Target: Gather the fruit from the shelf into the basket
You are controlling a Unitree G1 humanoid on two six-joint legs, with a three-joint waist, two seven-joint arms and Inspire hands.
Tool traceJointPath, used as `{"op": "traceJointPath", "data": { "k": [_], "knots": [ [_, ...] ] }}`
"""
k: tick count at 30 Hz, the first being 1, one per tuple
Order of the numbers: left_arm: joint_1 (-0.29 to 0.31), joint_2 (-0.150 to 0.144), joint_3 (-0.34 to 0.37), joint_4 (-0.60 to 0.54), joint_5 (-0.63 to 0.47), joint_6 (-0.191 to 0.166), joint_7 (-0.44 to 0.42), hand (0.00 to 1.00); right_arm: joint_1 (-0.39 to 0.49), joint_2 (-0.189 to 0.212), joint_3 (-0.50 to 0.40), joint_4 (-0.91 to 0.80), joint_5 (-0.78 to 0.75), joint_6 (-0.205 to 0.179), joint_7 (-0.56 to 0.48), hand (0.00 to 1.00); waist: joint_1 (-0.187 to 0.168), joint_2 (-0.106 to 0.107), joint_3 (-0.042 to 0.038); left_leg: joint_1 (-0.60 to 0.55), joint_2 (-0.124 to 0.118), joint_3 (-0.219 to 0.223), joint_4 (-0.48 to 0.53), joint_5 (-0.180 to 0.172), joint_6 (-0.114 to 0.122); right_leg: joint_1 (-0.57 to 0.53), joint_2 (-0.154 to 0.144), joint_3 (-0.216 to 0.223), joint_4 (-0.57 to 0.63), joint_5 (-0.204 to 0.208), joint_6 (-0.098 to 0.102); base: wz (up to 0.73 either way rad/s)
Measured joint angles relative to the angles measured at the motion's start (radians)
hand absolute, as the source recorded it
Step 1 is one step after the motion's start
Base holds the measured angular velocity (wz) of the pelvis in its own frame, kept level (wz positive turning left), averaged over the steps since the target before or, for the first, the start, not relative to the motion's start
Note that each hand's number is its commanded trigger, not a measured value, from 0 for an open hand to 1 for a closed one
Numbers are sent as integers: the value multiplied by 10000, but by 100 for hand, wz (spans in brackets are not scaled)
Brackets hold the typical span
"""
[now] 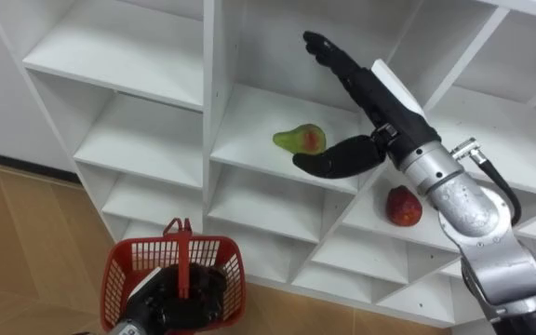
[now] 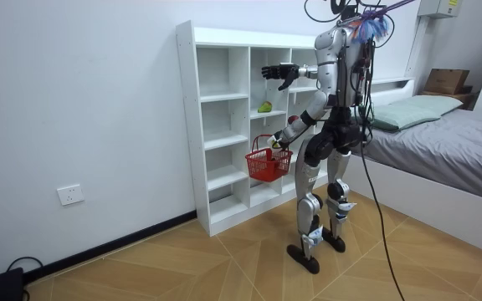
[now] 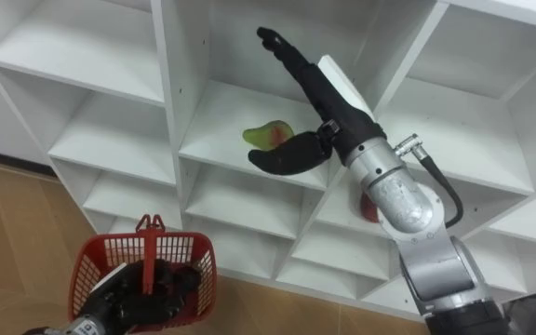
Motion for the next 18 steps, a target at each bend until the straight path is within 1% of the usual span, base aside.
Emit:
{"op": "traceJointPath", "data": {
  "k": [7, 10, 11, 14, 16, 17, 18],
  "knots": [
    [-4, -34, -6, 3, 110, 39, -39, 100, -398, -1, 42, 1090, -29, -3, -694, 0, 22, -26, 2, -86, -10, -159, 3, 1, -1, -17, -17, -170, 19, 1, -1, 6],
    [-51, 3, -33, 97, 107, 114, -128, 100, -899, -19, 224, 1973, -11, -13, -859, 0, -58, -27, 11, -442, -27, -252, 106, 0, -4, -212, -14, -203, 16, 1, -2, 9],
    [-85, 37, -74, 96, 117, 210, -222, 100, -1096, -19, 227, 2252, -3, -10, -881, 0, -55, -27, 11, -622, -40, -316, 195, 0, -4, -329, -10, -214, 15, 4, -7, 19],
    [-97, 140, -181, 83, 139, 328, -389, 100, -1555, -19, 211, 3021, 2, 2, -968, 0, -46, -17, 19, -980, -59, -476, 413, 4, -9, -533, -34, -467, 29, 14, -23, 20],
    [-134, 157, -199, 53, 145, 391, -472, 100, -1957, -18, 212, 3520, -14, 2, -981, 0, -56, 18, 50, -1229, -59, -507, 554, 5, -9, -745, -44, -533, 96, 18, -29, 13],
    [-213, 145, -226, 53, 147, 440, -498, 100, -2288, -19, 209, 3980, -29, 0, -999, 0, -59, 62, 93, -1422, -67, -566, 694, 5, -9, -915, -60, -573, 211, 18, -30, 13],
    [-315, 131, -225, 53, 148, 453, -549, 100, -2518, -30, 167, 4365, -29, 2, -1080, 0, -55, 70, 97, -1649, -78, -639, 768, 7, -9, -1118, -80, -652, 307, 18, -30, 14]
  ]
}}
